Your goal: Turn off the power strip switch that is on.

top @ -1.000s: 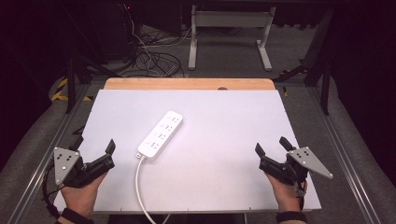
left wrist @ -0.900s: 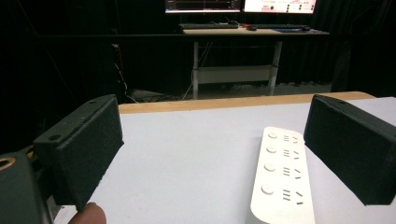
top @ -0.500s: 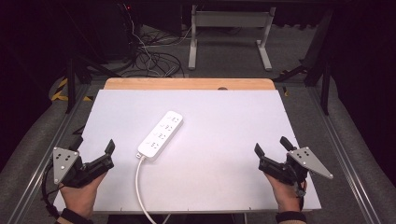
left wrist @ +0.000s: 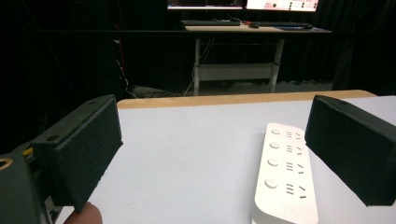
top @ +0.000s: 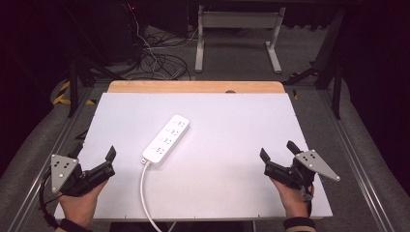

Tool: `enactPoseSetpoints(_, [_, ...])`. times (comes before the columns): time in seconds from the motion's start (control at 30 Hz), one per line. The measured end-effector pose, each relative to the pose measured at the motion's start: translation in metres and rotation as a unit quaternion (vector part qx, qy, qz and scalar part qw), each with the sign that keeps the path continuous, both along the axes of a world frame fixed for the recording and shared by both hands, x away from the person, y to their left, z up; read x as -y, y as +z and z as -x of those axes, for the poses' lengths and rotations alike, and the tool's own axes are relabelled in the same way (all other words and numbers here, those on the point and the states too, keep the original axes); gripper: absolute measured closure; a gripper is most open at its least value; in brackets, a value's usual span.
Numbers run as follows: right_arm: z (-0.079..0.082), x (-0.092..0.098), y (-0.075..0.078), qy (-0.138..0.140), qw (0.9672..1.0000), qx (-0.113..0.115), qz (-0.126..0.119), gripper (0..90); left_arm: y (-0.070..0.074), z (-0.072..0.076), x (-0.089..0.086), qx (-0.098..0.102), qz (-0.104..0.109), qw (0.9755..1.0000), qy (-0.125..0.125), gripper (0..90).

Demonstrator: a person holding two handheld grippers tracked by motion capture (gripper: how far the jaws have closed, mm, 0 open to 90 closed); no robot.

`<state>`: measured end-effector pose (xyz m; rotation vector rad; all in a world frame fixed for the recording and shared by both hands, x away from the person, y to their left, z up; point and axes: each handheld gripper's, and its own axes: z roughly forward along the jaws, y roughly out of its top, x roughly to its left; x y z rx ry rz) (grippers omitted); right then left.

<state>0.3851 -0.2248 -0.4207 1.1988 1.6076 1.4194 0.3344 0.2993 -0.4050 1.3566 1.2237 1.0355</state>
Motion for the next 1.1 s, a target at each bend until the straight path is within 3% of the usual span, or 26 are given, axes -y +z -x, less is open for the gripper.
enactPoseSetpoints(1.1, [-0.0032,-0.0015,-0.0009,0.0,1.0,-0.007,0.003,6.7,-0.0022,-0.0041,0.0,-0.006,-0.003,1.0,-0.006,4.2])
